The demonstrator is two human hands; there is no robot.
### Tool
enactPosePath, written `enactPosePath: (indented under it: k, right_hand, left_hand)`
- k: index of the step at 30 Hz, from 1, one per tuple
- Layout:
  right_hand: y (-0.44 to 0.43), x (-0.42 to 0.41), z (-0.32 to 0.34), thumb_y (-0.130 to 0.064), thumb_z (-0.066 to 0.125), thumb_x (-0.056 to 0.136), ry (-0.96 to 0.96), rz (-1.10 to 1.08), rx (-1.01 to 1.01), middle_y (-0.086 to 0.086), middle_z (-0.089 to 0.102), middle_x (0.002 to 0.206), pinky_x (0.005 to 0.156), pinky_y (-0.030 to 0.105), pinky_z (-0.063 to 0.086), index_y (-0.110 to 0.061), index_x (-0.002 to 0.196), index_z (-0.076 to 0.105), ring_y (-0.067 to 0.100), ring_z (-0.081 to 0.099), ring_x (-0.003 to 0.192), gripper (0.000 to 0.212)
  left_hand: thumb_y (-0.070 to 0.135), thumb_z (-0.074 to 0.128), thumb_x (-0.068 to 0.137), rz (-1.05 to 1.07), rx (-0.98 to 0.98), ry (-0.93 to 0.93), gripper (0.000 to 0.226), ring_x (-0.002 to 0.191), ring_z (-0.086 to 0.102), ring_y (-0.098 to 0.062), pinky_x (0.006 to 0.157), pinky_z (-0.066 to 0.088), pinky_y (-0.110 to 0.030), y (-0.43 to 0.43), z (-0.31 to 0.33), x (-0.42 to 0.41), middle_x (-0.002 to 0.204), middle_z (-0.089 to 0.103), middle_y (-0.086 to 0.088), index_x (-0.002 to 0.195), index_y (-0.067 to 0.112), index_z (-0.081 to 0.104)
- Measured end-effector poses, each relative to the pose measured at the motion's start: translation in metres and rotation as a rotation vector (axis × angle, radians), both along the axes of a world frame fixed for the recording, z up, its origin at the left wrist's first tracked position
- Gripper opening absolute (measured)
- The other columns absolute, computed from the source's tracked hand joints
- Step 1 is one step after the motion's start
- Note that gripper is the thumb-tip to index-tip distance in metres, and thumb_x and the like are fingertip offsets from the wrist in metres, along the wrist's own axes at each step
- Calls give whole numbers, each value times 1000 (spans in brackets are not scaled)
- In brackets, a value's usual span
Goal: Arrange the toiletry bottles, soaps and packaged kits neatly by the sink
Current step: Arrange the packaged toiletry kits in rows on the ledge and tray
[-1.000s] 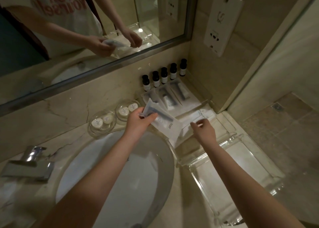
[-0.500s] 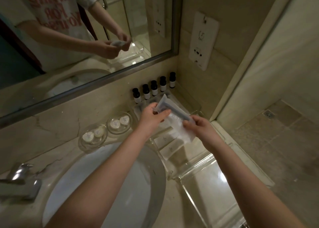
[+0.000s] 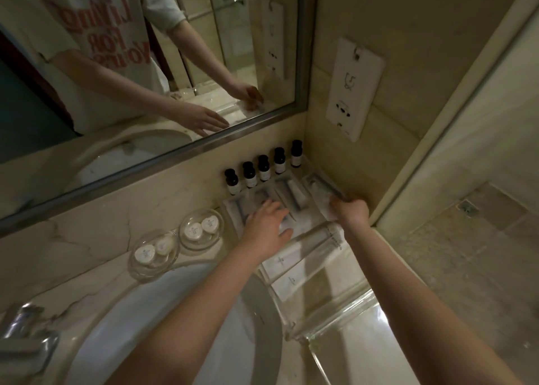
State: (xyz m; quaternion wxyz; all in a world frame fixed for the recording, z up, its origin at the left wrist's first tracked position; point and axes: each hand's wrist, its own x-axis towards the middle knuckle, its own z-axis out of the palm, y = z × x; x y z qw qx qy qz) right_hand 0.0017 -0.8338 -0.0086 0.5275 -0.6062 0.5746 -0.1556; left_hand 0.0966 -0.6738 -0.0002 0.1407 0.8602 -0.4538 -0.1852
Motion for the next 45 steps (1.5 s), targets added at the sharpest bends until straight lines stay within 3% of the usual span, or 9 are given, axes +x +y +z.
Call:
enactPosePath:
  k: [6,12,15,19,23,29,34,38,45]
  right_hand:
    - [8,-17,-5,-21,52,91,145,162,-190,18,59,120,91,38,43,-4,128,49,38,53,114,41]
    - [27,-54,-30,-10,57,86,160,484,-784,18,58,123,92,40,46,-2,127,53,36,55,113,42]
    - [24,-45,-41,-35,33,90,296,793,-816,16,45,143,105,46,40,-8,141,38,35,44,130,57]
    - [10,-29,-41,-56,1,84,434,917,-728,7,16,158,117,44,21,-16,149,19,23,20,145,79]
    - [-2,-19,-39,-44,20,99,442,976,-689,3,9,160,119,41,14,-15,149,19,17,7,147,58]
    - [-5,-10,-34,-42,23,100,453,998,-658,1,7,160,119,40,14,-17,149,17,16,7,147,55]
    - [4,-24,-30,-27,43,95,229,806,-792,13,46,143,102,42,42,-12,138,42,31,48,126,46]
    - [21,-53,-37,-7,61,80,108,606,-871,12,66,107,81,38,48,-9,112,62,32,60,96,32]
    - [8,-71,-62,-15,85,47,387,1057,-931,5,72,101,63,33,59,-17,92,73,26,70,90,46]
  left_hand:
    - [40,42,95,-128,113,-78,56,146,7,-22,119,10,-45,-8,-10,-4,158,15,-4,145,21,27]
    - [41,39,95,-183,132,-133,59,147,1,-20,118,2,-46,-14,-20,-5,159,7,-3,148,24,19]
    - [42,39,95,-202,177,-156,59,147,-3,-19,118,1,-49,-22,-24,-3,160,0,0,147,27,17]
    - [42,36,96,-212,233,-140,57,147,-2,-18,117,-1,-52,-27,-26,-4,160,-2,1,148,28,16]
    - [39,36,96,-207,218,-129,55,147,1,-17,116,-1,-51,-28,-25,-3,160,1,1,147,29,18]
    - [38,37,96,-216,218,-123,53,147,1,-17,117,1,-50,-28,-23,-1,160,3,1,146,29,21]
    - [35,41,94,-178,79,-143,49,145,13,-21,117,12,-46,-21,-16,-4,155,20,-3,141,20,33]
    - [27,50,89,-111,-164,-169,32,115,45,-24,98,40,-41,6,-17,-23,120,52,-6,115,11,58]
    - [31,50,88,-298,267,-191,38,117,39,-28,94,35,-41,24,-47,-63,121,46,-8,121,12,52]
